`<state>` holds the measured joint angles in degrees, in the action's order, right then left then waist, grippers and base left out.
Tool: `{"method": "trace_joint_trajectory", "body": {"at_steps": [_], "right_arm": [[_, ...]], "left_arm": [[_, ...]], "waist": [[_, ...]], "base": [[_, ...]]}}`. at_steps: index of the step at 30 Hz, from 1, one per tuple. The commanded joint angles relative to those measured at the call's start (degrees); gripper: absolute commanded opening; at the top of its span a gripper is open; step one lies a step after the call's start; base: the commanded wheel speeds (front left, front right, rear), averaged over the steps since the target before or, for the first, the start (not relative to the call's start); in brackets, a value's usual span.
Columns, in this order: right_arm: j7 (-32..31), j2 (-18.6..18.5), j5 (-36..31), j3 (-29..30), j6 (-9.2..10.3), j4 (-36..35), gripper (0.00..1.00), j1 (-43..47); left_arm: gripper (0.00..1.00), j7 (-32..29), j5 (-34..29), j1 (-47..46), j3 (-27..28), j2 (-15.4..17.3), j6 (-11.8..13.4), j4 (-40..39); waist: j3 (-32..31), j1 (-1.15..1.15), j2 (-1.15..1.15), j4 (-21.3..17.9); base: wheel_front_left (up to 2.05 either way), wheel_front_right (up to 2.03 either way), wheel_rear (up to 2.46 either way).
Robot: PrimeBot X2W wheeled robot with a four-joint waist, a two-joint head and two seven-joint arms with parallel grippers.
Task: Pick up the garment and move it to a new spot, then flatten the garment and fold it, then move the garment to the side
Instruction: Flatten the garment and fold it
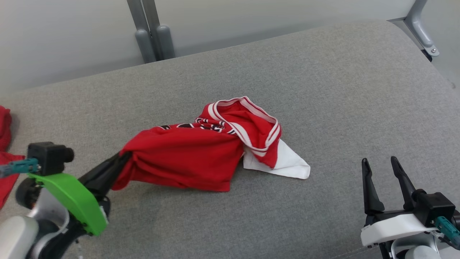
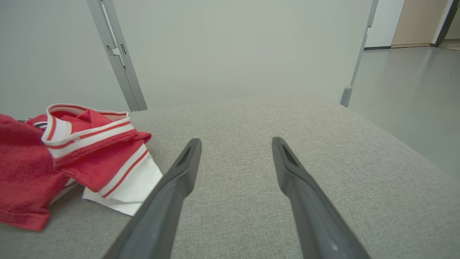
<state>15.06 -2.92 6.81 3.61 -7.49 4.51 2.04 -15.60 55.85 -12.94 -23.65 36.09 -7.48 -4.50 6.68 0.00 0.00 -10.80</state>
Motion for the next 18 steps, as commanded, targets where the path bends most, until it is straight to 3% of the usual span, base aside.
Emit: {"method": "trace_joint_trajectory", "body": {"at_steps": [1,4,7,8,9,10,15,18], "right_arm": [[0.2,-0.1,0.2,-0.1,-0.01,0.3,1.0,-0.5],[0.2,-0.1,0.2,-0.3,-0.01,0.6,1.0,-0.8],[0.2,0.0,0.3,-0.5,-0.01,0.9,1.0,-1.1],[0.2,0.0,0.3,-0.5,-0.01,1.0,1.0,-1.3],[0.2,0.0,0.3,-0.6,-0.01,1.1,1.0,-1.4],[0.2,0.0,0.3,-0.7,-0.01,1.1,1.0,-1.5],[0.2,0.0,0.2,-1.0,-0.01,1.2,1.0,-1.8],[0.2,0.0,-0.1,-0.9,-0.01,0.8,1.0,-1.4]], "left_arm": [[0.0,-0.2,0.2,-0.7,1.5,1.8,0.1,1.9],[0.0,0.3,1.0,-3.1,3.7,2.6,0.6,7.2],[0.0,2.9,-2.1,-6.6,4.2,2.2,1.2,14.7],[0.23,4.1,-3.1,-7.5,3.9,1.6,1.3,17.0],[0.57,5.3,-4.7,-8.2,3.1,0.8,1.2,19.8],[1.0,6.4,-5.5,-8.8,2.6,0.2,1.2,21.9],[1.0,14.5,-8.6,-10.5,2.0,-2.6,1.0,28.8],[1.0,20.6,-10.6,-7.9,2.9,-3.2,3.3,29.0]], "waist": [[0.1,0.0,0.0,0.0],[0.6,0.0,0.0,0.1],[1.3,0.0,0.0,0.1],[1.5,0.0,0.0,0.1],[1.7,0.0,0.0,0.0],[1.8,0.0,0.0,0.0],[1.9,0.0,0.0,-0.5],[1.3,0.0,0.0,-0.6]], "base": [[0.0,0.0,0.0],[0.0,0.0,0.0],[0.0,0.0,0.0],[0.0,0.0,0.0],[0.0,0.0,0.0],[0.0,0.0,0.0],[0.0,0.0,0.0],[0.0,0.0,0.0]]}}
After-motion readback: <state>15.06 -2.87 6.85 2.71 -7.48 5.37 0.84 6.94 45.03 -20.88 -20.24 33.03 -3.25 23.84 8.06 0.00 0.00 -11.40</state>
